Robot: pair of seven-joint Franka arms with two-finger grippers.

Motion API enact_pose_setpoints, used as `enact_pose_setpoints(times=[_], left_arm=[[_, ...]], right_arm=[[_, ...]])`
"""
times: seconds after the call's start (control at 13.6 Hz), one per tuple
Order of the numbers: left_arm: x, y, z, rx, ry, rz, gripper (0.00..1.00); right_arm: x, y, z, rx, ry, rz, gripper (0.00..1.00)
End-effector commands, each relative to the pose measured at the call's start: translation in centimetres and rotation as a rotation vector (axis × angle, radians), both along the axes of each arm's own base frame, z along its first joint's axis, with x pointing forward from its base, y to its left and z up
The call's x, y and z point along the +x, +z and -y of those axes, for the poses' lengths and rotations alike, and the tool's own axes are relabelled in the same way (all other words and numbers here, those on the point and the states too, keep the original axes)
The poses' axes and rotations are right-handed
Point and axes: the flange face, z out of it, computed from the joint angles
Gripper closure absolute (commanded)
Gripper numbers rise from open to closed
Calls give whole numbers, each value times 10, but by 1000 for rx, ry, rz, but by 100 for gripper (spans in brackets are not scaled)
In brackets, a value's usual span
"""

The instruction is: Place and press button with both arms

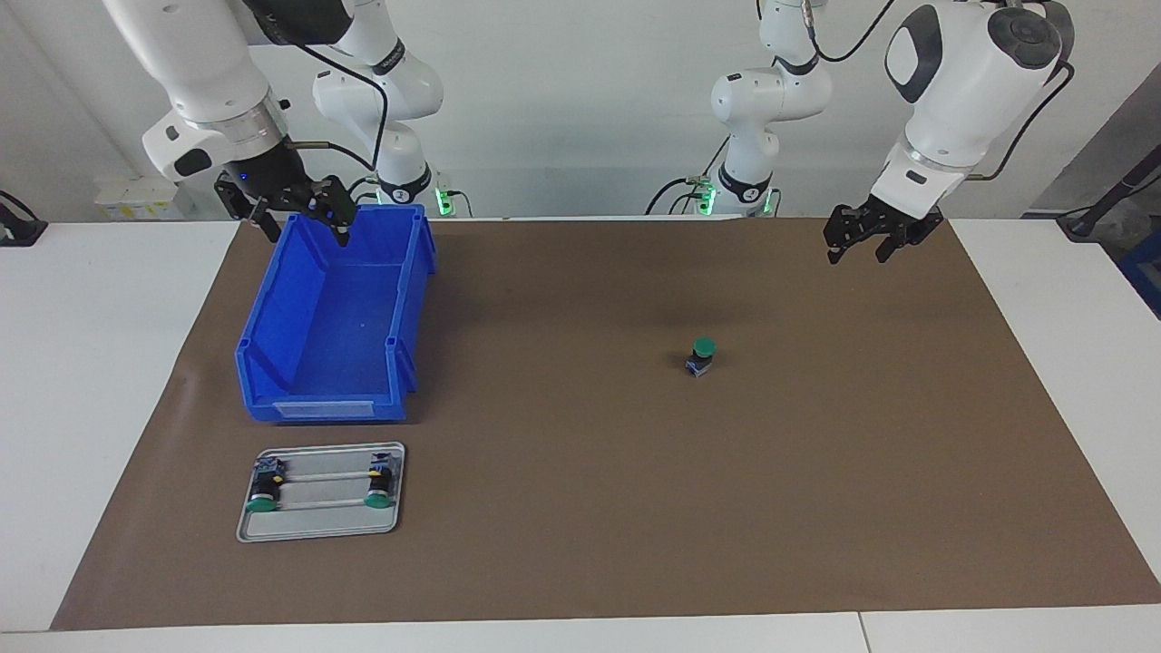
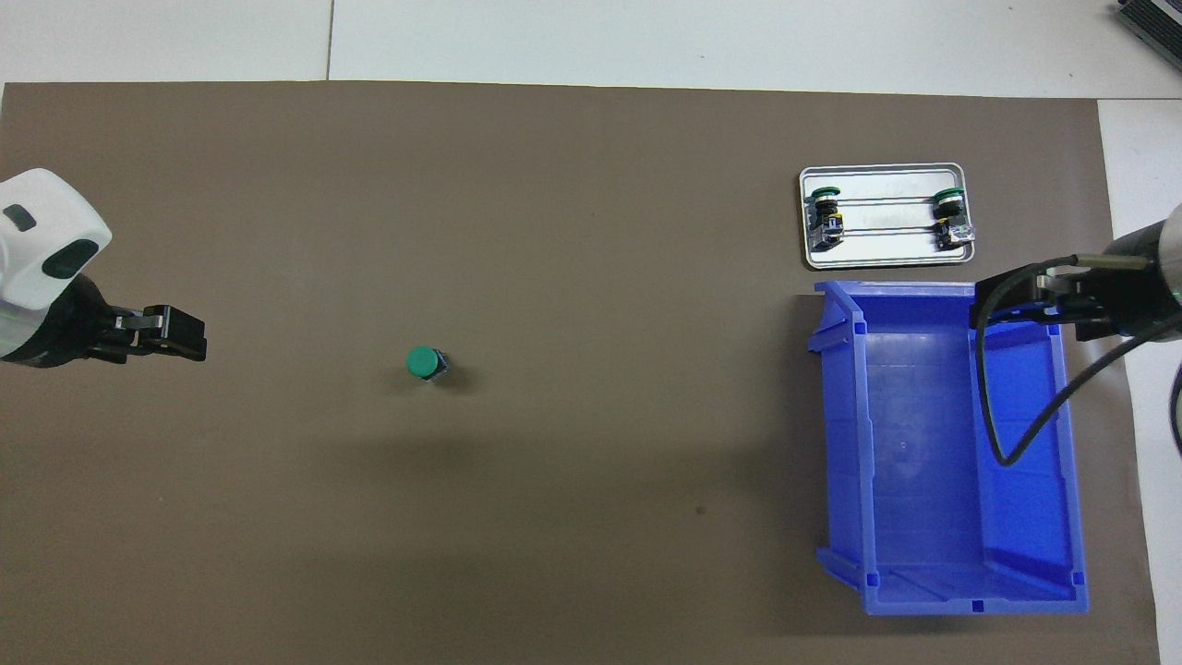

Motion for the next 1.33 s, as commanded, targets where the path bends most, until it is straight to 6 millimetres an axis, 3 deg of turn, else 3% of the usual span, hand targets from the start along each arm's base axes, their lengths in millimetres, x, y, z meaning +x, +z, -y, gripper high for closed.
enact_pose_setpoints(times=[0.0,0.15,0.22,0.37,0.52,0.66,0.88,0.96,1.03,1.25], left_arm=[[-14,-4,-8,-17,23,23,23],[-14,-5,-7,-18,22,22,23],[-15,-4,-7,-17,20,23,23],[-15,-4,-6,-16,19,23,18],[-15,-3,-3,-16,4,25,8],[-15,-2,0,-14,2,24,2],[-16,-3,-1,-1,0,15,2],[-16,-3,0,0,-5,15,2],[-16,-2,0,5,-6,17,2],[-16,-2,0,54,-30,18,2]], right_arm=[[-9,-12,-68,27,38,32,0],[-9,-26,-122,38,22,72,0],[-5,-42,-157,38,18,69,0],[-6,-81,-243,58,-66,98,0],[-8,-116,-317,86,-141,121,0],[-25,-162,-387,118,-213,138,0],[-34,-222,-454,134,-362,141,0],[-30,-236,-483,149,-410,145,0],[-19,-246,-499,165,-447,156,0],[-9,-248,-511,274,-514,195,0]])
